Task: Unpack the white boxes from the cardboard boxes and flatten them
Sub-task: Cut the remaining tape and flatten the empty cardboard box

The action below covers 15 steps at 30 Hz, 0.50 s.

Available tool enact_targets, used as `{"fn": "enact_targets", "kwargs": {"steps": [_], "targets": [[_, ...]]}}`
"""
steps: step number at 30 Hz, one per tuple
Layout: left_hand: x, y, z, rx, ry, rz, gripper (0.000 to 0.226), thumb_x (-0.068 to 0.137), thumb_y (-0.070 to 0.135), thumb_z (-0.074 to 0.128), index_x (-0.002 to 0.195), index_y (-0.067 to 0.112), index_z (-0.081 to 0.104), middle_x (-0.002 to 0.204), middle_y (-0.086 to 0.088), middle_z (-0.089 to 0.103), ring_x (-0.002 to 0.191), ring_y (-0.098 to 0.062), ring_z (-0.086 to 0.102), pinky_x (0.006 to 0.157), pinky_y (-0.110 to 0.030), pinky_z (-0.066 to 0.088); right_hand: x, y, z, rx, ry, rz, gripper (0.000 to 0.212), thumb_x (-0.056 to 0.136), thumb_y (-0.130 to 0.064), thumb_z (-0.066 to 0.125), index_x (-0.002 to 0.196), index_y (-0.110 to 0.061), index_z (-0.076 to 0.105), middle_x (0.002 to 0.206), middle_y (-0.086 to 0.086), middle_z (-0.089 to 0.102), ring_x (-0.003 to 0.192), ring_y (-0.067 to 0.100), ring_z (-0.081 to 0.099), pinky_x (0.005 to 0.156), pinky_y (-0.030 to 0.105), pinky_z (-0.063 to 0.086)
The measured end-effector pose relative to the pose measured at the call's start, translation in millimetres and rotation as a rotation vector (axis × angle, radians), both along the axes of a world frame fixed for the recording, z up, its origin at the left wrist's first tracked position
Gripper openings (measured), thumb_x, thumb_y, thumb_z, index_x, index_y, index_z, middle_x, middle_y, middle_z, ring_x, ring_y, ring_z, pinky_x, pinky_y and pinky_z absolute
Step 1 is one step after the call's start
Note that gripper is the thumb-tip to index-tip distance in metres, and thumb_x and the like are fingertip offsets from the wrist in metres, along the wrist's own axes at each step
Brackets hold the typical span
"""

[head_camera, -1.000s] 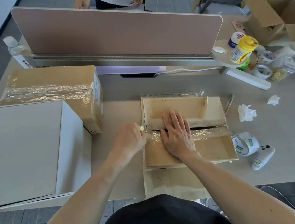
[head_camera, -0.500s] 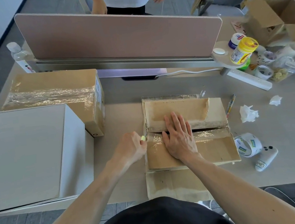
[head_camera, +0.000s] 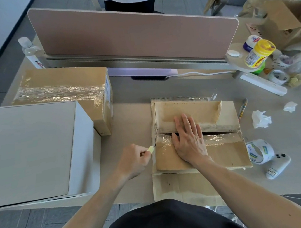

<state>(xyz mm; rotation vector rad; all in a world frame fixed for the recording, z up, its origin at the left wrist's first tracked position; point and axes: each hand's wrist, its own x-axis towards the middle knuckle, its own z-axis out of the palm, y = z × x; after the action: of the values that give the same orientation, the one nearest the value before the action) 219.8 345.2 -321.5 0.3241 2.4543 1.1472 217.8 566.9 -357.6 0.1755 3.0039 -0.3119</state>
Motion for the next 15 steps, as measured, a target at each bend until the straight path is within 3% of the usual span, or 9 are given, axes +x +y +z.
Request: {"fn": "enact_targets", "kwargs": {"steps": [5, 9, 13, 15], "targets": [[2, -16, -26, 0.186, -0.27, 0.333, 0.034, 0.1, 0.017, 0.053, 0.079, -0.007, 0.065, 0.052, -0.006, 0.052, 0.043, -0.013, 0.049, 0.042, -0.026, 0.036, -1, 0, 1, -0.012, -0.003, -0.003, 0.064, 0.101, -0.044, 0.031, 0.157, -0.028, 0.007, 0.165, 0.001, -0.001, 0.152, 0.024, -0.005, 0.123, 0.04, -0.003], [7, -31, -69, 0.036, -0.482, 0.32, 0.018, 0.097, 0.013, 0.052, 0.103, 0.012, 0.069, 0.072, -0.003, 0.063, 0.053, -0.016, 0.061, 0.05, -0.025, 0.046, 0, 0, 1, -0.024, 0.002, -0.008, 0.063, 0.101, -0.044, 0.032, 0.157, -0.028, 0.008, 0.165, 0.001, 0.0, 0.152, 0.023, -0.004, 0.123, 0.04, -0.002], [21, -41, -93, -0.129, -0.535, 0.279, 0.017, 0.084, 0.014, 0.059, 0.075, 0.02, 0.071, 0.071, 0.0, 0.073, 0.073, -0.021, 0.072, 0.068, -0.034, 0.058, 0, 1, -1, -0.025, 0.001, -0.012, 0.063, 0.101, -0.044, 0.033, 0.157, -0.029, 0.009, 0.165, 0.0, 0.0, 0.152, 0.023, -0.003, 0.123, 0.04, -0.002], [27, -44, -97, -0.186, -0.542, 0.307, 0.016, 0.082, 0.018, 0.064, 0.069, 0.024, 0.07, 0.075, 0.003, 0.074, 0.076, -0.017, 0.07, 0.07, -0.032, 0.056, -1, 1, -1, -0.024, 0.004, -0.014, 0.063, 0.101, -0.044, 0.033, 0.157, -0.028, 0.01, 0.165, 0.0, 0.002, 0.152, 0.024, -0.002, 0.123, 0.04, -0.001]]}}
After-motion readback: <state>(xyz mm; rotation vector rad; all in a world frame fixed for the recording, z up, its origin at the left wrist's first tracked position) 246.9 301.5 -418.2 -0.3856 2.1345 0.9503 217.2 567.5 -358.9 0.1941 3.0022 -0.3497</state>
